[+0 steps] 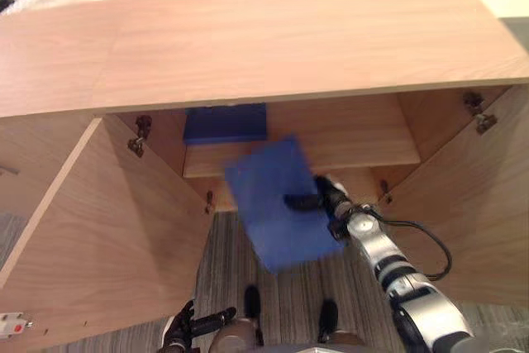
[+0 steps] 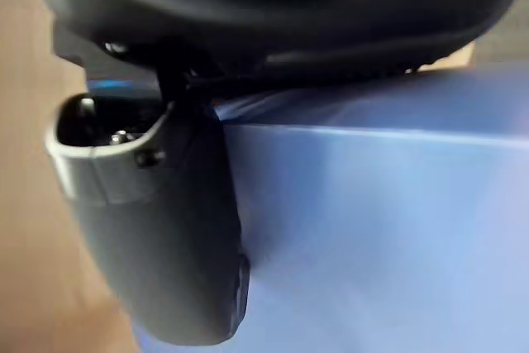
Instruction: Walk over to the cabinet, pick up the folder, carry it to the office cabinet, place the folder inside the office cabinet, then close the office cabinet door
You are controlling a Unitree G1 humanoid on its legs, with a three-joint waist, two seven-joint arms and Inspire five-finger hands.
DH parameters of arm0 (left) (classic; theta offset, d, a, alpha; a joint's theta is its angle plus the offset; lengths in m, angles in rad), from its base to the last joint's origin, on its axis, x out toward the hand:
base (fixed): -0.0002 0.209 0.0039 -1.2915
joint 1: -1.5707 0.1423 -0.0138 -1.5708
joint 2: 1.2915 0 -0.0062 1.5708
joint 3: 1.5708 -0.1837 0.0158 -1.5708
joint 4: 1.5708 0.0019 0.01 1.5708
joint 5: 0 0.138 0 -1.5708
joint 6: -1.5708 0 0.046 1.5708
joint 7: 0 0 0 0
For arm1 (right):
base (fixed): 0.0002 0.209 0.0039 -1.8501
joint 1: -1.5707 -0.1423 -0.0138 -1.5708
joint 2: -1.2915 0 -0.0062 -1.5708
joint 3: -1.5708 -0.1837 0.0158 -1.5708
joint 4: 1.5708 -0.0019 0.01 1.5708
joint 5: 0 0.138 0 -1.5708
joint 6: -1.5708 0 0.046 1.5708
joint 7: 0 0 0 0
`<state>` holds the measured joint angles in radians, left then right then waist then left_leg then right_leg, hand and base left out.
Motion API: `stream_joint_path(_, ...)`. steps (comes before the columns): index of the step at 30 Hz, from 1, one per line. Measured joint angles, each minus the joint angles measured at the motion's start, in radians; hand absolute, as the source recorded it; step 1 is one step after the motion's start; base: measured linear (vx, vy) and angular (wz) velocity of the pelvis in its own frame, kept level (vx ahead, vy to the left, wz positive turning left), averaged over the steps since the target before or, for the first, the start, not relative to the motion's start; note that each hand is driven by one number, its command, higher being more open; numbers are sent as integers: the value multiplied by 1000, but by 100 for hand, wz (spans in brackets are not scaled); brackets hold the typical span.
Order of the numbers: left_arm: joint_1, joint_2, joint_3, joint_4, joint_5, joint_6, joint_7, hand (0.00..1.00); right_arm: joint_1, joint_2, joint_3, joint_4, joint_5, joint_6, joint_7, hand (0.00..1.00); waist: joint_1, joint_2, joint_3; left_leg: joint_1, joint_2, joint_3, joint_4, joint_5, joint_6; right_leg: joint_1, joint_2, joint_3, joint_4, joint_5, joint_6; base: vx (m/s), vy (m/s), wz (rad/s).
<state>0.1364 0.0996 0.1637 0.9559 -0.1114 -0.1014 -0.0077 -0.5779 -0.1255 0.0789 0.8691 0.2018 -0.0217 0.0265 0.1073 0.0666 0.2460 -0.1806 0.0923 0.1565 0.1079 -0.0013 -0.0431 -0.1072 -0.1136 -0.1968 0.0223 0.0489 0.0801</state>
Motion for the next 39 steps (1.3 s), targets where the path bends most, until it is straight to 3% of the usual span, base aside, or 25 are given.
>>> stream_joint_path(1,-5,-5,0,-17,-5,-3,-1,100,-34,8,-24,0,78,0,-19,0,0,10,13,-36,10,0,58,-23,2,-23,1,2,22,-2,-2,-126,61,-36)
stream_joint_path(3,-32,-20,1,-59,-38,-11,3,100,-175,20,-103,-21,383,-2,-80,0,9,62,94,-127,51,-2,263,-115,13,-77,9,4,135,-47,-9,-108,62,-22)
stream_joint_path(4,-38,-22,1,-64,-45,-12,3,100,-192,23,-129,-41,453,-8,-91,0,13,71,110,-139,57,-2,298,-132,16,-93,6,4,178,-70,-9,-112,80,-8)
stream_joint_path(6,-44,-27,3,-92,-78,-22,24,100,-205,46,-209,-169,689,-85,-123,0,25,66,153,-175,52,-4,412,-189,24,-178,-48,-13,398,-191,-1,-111,71,11)
stream_joint_path(10,-43,-31,10,-138,-115,-22,33,100,-219,67,-257,-298,927,-165,-185,0,25,54,173,-280,39,-23,618,-291,27,-298,-156,-72,692,-346,8,-60,-3,21)
stream_joint_path(14,-43,-32,13,-196,-120,-22,42,100,-249,79,-278,-388,977,-207,-212,0,18,53,193,-378,43,-29,791,-373,26,-400,-229,-97,903,-442,5,-23,-56,7)
stream_joint_path(18,-58,-34,12,-238,-119,-23,59,100,-308,32,-318,-403,1035,-267,-241,0,15,52,198,-478,49,-62,943,-424,28,-469,-295,-153,1069,-494,1,-19,-49,19)
stream_joint_path(23,-76,-40,5,-260,-120,-21,89,100,-398,-17,-427,-394,1136,-347,-309,0,24,52,209,-548,34,-72,999,-434,29,-515,-339,-173,1137,-537,-9,-15,-19,24)
stream_joint_path(29,-76,-35,-29,-264,-123,-17,120,100,-557,-191,-447,-185,1134,-279,-410,0,24,59,210,-643,14,-91,1044,-434,29,-592,-373,-186,1189,-552,-24,-33,12,11)
stream_joint_path(33,-76,-29,-69,-230,-117,12,131,100,-676,-274,-356,-39,1134,-236,-461,0,27,70,217,-719,-1,-105,1088,-432,31,-657,-402,-189,1245,-565,-33,-1,3,15)
stream_joint_path(39,-76,-31,-102,-215,-114,24,160,100,-753,-283,-240,64,1133,-195,-524,0,41,89,226,-796,-24,-120,1136,-432,31,-720,-439,-189,1312,-592,-43,17,-25,16)
